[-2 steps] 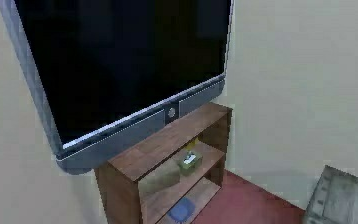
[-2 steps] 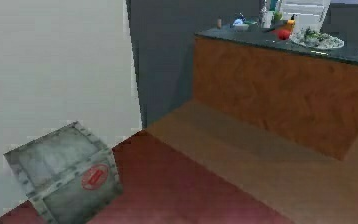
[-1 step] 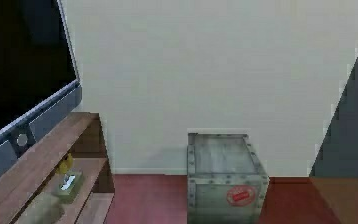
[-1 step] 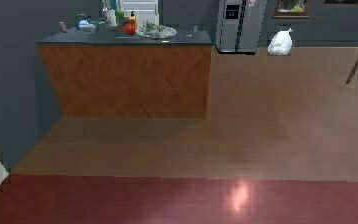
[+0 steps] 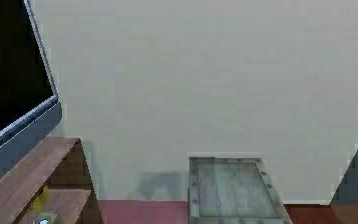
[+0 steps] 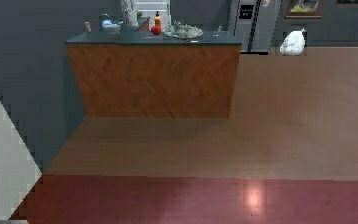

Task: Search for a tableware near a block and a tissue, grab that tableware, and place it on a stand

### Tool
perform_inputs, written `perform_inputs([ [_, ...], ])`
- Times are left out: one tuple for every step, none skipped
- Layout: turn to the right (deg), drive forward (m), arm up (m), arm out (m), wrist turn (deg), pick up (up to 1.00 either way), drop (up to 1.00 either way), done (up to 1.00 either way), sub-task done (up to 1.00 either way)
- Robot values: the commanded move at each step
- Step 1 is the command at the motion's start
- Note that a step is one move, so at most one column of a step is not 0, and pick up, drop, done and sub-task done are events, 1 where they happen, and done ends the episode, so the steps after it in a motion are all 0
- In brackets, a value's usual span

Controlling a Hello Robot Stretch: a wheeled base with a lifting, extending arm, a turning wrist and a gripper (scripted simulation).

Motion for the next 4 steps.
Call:
perform_inputs([
  [-45.0, 0.0, 0.0, 0.0, 0.0, 0.0, 0.0, 0.0, 0.0],
  [-45.0, 0.0, 0.0, 0.0, 0.0, 0.0, 0.0, 0.0, 0.0],
  [-45.0, 0.0, 0.0, 0.0, 0.0, 0.0, 0.0, 0.0, 0.0],
  [0.0, 0.0, 0.16, 0.0, 0.0, 0.0, 0.0, 0.0, 0.0],
])
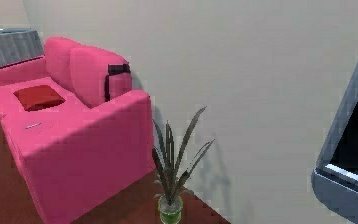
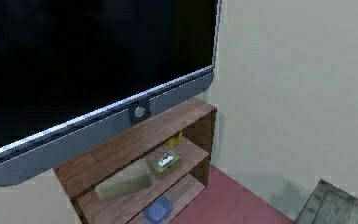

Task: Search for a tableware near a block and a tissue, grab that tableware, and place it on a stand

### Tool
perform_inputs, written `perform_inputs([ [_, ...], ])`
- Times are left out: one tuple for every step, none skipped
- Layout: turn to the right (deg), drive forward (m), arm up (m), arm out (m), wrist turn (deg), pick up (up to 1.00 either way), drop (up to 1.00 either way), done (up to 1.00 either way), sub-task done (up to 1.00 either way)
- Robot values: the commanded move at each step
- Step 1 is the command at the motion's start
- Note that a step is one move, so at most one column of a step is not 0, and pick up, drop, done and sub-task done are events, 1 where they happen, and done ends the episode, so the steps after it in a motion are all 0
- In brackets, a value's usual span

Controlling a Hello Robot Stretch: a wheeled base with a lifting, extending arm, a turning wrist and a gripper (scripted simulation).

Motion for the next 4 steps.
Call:
perform_inputs([
  [0.0, 0.0, 0.0, 0.44, 0.0, 0.0, 0.0, 0.0, 0.0],
  [0.0, 0.0, 0.0, 0.0, 45.0, 0.0, 0.0, 0.0, 0.0],
  [0.0, 0.0, 0.0, 0.0, 45.0, 0.0, 0.0, 0.0, 0.0],
  [0.0, 0.0, 0.0, 0.0, 45.0, 0.0, 0.0, 0.0, 0.0],
])
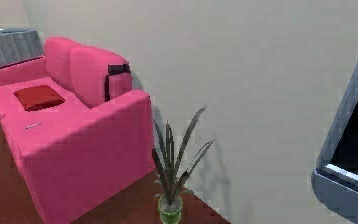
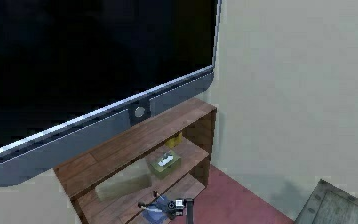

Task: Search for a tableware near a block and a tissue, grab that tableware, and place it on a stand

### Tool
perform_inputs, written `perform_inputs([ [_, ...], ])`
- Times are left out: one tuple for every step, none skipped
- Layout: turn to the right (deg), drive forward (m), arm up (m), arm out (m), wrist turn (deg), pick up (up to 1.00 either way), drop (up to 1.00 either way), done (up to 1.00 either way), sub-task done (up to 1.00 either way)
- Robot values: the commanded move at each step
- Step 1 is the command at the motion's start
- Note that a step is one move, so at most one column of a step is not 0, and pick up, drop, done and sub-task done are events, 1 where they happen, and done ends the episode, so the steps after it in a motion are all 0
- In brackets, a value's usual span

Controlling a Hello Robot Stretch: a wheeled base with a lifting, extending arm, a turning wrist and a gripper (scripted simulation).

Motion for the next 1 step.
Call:
perform_inputs([
  [0.0, 0.0, -0.3, 0.0, 0.0, 0.0, 0.0, 0.0, 0.0],
])
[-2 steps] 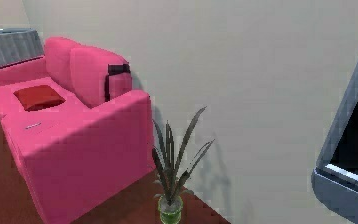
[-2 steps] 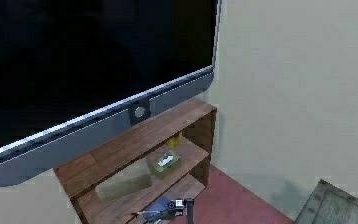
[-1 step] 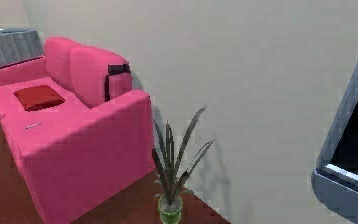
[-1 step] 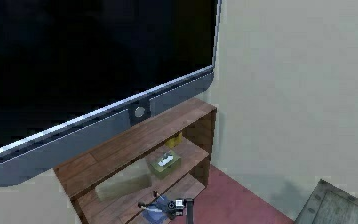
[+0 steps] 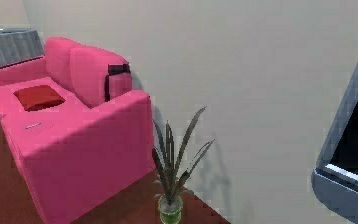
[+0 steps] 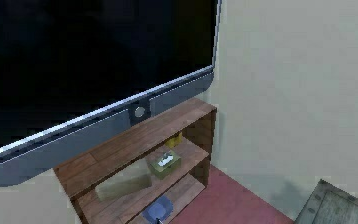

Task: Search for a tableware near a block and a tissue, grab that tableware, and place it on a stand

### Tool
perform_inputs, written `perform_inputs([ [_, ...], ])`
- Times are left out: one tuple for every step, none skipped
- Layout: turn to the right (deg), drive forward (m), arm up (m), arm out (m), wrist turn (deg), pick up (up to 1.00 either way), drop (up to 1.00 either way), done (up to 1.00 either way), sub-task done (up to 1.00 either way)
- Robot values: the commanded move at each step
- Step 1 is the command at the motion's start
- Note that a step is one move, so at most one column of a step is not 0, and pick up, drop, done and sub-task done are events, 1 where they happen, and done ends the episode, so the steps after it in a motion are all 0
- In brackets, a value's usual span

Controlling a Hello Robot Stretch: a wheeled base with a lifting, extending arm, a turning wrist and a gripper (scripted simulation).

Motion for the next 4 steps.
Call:
perform_inputs([
  [0.0, 0.0, 0.0, 0.0, 0.0, 1.0, 0.0, 0.0, 0.0],
  [0.0, 0.0, 0.1, 0.0, 0.0, 0.0, 0.0, 0.0, 0.0],
  [0.0, 0.0, 0.5, 0.0, 0.0, 0.0, 0.0, 0.0, 0.0],
  [0.0, 0.0, 0.0, 0.0, -45.0, 0.0, 0.0, 0.0, 0.0],
])
